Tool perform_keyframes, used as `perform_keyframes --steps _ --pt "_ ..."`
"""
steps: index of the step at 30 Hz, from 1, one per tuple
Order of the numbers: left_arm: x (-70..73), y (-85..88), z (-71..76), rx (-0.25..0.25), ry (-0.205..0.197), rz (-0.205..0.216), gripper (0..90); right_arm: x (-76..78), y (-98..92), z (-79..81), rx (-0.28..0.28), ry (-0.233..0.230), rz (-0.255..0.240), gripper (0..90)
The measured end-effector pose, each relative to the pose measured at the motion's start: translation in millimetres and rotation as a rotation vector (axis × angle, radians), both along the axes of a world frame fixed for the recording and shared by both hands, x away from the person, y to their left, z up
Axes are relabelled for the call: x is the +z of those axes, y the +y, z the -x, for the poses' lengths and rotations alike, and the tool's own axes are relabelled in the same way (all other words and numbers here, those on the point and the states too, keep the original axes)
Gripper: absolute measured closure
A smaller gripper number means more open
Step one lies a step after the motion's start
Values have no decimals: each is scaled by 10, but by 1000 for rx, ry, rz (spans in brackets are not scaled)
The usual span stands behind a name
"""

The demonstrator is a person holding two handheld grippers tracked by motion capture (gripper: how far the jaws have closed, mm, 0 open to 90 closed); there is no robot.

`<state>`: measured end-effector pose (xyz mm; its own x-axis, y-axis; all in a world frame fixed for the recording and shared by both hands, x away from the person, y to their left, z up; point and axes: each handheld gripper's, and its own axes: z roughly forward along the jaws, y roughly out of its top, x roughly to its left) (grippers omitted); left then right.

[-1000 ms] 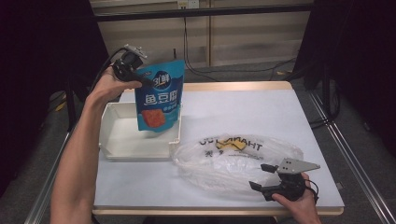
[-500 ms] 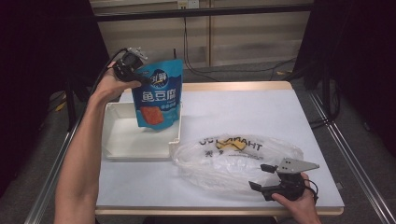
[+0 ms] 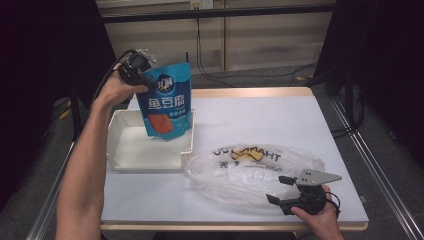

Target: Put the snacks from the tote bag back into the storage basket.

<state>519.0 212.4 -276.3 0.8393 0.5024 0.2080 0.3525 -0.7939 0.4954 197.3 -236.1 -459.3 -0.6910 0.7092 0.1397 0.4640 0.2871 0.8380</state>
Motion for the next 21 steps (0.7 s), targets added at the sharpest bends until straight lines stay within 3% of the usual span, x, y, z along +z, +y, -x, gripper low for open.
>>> perform_keyframes --steps 4,6,9,11,15,18,21 --pt "-62 69 26 18 11 41 769 4 -10 11 -1 -2 2 227" --pt "-74 96 30 24 26 16 754 2 -11 9 -4 -3 4 227" --pt "-72 108 35 46 30 20 663 0 -7 1 -3 1 2 227" --pt "-69 106 32 36 30 8 663 -1 -3 -6 -4 -1 1 227" --pt "-74 109 38 67 38 36 573 -5 4 -9 0 2 3 227" --pt "-64 118 54 69 35 49 563 -5 -6 -8 -3 4 2 228" --pt "-57 122 63 92 36 51 443 -7 -15 -12 0 4 1 227"
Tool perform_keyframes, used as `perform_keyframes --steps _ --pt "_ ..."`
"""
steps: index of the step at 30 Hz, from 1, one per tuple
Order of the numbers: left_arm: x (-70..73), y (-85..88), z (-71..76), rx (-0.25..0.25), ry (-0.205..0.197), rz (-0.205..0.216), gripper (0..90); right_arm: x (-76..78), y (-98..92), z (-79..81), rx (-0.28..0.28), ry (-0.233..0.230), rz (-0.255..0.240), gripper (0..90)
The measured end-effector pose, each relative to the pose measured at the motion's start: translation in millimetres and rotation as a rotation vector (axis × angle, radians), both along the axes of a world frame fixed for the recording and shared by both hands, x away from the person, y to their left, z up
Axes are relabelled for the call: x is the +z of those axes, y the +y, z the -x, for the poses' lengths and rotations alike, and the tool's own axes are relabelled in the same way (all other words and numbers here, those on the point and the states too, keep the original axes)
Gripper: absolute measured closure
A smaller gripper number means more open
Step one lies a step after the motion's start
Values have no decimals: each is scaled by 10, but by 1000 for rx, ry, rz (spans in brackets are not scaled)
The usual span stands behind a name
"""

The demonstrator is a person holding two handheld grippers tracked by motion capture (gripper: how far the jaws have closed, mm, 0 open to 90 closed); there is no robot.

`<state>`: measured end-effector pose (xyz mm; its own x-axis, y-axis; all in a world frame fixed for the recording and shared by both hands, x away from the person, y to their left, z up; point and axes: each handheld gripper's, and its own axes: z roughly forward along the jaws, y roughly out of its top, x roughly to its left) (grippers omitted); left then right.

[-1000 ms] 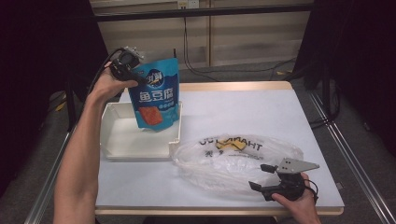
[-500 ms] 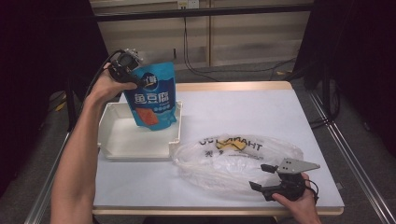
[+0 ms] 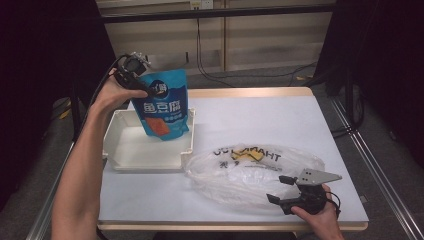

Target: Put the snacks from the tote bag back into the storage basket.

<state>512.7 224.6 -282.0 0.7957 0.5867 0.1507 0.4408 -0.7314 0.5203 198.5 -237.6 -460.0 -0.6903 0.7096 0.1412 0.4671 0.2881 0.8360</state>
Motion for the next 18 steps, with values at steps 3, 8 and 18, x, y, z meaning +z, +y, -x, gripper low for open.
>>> perform_keyframes --steps 3,8,18 --pt "29 -19 37 -15 -20 -8 374 -5 -4 -4 2 -3 -3 228" --pt "49 -6 50 -20 -12 29 291 -24 -9 -32 -1 8 -8 227" --pt "105 48 79 34 -13 140 115 -19 -16 -53 -3 -1 -11 223"
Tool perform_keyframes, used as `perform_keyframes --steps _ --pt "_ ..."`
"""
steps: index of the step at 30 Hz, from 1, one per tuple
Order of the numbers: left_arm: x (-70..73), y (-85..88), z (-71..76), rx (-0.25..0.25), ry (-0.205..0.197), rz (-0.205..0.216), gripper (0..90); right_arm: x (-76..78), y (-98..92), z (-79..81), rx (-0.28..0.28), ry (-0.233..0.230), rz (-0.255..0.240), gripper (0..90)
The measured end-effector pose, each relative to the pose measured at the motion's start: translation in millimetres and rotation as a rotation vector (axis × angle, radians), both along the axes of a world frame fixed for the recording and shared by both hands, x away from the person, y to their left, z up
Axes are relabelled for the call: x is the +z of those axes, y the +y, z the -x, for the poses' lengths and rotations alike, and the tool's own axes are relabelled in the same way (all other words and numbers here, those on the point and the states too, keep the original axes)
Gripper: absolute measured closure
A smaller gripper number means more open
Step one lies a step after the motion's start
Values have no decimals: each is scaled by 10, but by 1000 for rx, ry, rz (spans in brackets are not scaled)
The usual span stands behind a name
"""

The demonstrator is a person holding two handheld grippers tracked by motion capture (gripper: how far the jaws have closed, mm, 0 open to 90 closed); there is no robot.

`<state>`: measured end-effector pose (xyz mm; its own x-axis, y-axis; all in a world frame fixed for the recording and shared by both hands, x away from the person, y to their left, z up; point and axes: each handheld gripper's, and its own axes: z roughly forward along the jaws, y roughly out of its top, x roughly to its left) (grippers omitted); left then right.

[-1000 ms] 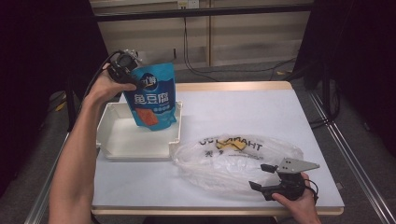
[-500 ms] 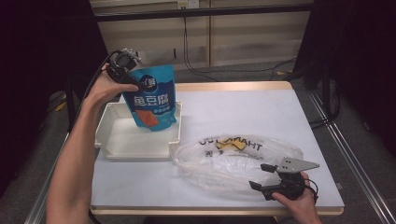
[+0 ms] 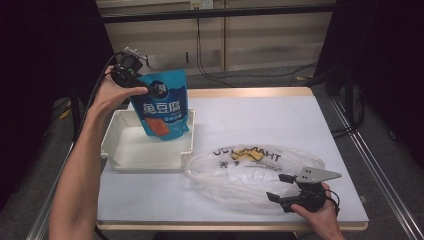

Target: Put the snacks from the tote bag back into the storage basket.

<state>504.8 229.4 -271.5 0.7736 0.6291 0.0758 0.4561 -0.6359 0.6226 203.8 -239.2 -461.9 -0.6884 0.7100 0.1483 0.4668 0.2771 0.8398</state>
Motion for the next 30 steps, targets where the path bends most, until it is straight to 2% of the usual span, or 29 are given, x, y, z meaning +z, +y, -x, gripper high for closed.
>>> perform_keyframes --steps 1,3,4,7,8,9,11,12,15,16,17,18,19,22,24,26,28,29,30 --pt "-5 1 11 10 -5 11 113 5 -3 5 0 2 -2 223" --pt "1 17 35 29 -7 -3 94 13 -7 13 -1 -5 -5 223" --pt "11 31 43 20 3 -2 88 19 -10 21 -5 -4 -7 223" --pt "17 55 108 39 -5 12 87 30 -7 34 -7 -7 -5 223" --pt "25 65 138 43 -18 12 89 34 -2 37 -5 -10 -6 223" --pt "41 69 179 50 -55 24 102 40 3 43 -5 -11 -5 222" --pt "79 75 258 72 -103 82 122 46 13 50 -4 -14 -3 222" --pt "86 78 277 73 -112 96 115 45 20 48 0 -13 -3 221" --pt "95 105 351 72 -134 71 94 38 34 29 1 -11 0 220" --pt "95 117 369 71 -133 72 90 40 35 29 0 -9 -1 220" --pt "85 138 390 77 -126 97 83 39 36 29 0 -8 -1 220" --pt "77 157 405 80 -117 102 82 36 34 26 -1 -7 1 220" --pt "64 170 426 101 -120 115 81 34 33 25 -2 -4 0 220" --pt "9 232 456 120 -119 139 81 36 30 22 -2 -7 -2 218" --pt "-38 275 490 139 -124 176 82 37 31 27 -1 -12 1 219" --pt "-76 307 532 145 -135 187 70 41 32 34 -4 -11 -2 219" --pt "-101 343 567 129 -125 182 67 39 28 30 -6 -10 -1 219" --pt "-117 349 587 139 -129 195 61 37 26 25 -7 -8 -1 218" --pt "-121 372 602 135 -131 175 61 35 27 20 -5 -10 -1 218"
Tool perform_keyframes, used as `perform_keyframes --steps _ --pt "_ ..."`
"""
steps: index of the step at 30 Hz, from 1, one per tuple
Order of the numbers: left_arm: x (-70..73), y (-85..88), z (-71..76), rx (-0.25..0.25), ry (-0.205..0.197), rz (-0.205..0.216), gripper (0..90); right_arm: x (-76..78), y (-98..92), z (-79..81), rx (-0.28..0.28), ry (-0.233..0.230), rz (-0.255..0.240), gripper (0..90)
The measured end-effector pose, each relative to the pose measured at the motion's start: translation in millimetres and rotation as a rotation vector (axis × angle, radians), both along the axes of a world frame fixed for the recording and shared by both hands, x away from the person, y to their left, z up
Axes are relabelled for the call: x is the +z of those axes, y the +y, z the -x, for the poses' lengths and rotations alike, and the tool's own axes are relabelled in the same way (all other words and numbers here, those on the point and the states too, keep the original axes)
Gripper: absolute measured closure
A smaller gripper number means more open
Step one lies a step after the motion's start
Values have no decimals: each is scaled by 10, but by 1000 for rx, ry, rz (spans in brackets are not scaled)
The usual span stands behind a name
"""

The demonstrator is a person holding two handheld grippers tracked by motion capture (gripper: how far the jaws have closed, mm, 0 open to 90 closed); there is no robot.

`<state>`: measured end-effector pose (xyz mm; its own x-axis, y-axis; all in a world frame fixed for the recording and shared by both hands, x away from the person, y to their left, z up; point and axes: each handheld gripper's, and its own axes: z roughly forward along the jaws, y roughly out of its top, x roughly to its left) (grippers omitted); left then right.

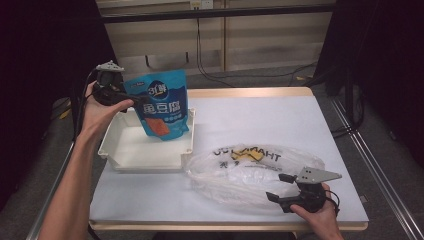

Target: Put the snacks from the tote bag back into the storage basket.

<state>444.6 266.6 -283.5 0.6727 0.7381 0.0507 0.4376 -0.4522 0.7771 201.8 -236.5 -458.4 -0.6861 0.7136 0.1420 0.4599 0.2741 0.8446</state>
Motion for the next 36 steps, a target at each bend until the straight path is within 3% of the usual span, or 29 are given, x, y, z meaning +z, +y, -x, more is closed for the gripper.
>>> perform_keyframes --steps 3,4,7,9,12,18,20,22,23,25,32,36 --pt "-19 64 84 19 -20 12 42 2 11 3 -3 1 3 218" --pt "-40 84 110 19 -16 47 43 4 14 4 -4 2 1 218" --pt "-99 161 200 -21 -22 78 37 8 19 3 -5 -1 3 217" --pt "-145 197 262 -48 -20 79 32 12 20 8 -8 0 2 216" --pt "-160 242 361 -1 -37 51 31 24 16 16 -13 -9 0 213" --pt "-156 355 591 37 -60 94 31 38 -4 20 -29 -21 -12 201" --pt "-172 378 667 48 -69 87 32 40 -10 17 -34 -20 -13 198" --pt "-200 402 728 4 -56 114 40 41 -13 13 -39 -23 -17 198" --pt "-215 405 769 1 -66 102 43 43 -15 14 -43 -22 -17 198" --pt "-242 390 828 24 -76 91 41 46 -16 16 -48 -23 -17 198" --pt "-335 409 1034 26 -104 90 36 43 -18 3 -44 -25 -15 198" --pt "-446 434 1134 28 -95 90 35 44 -28 11 -46 -25 -12 198"
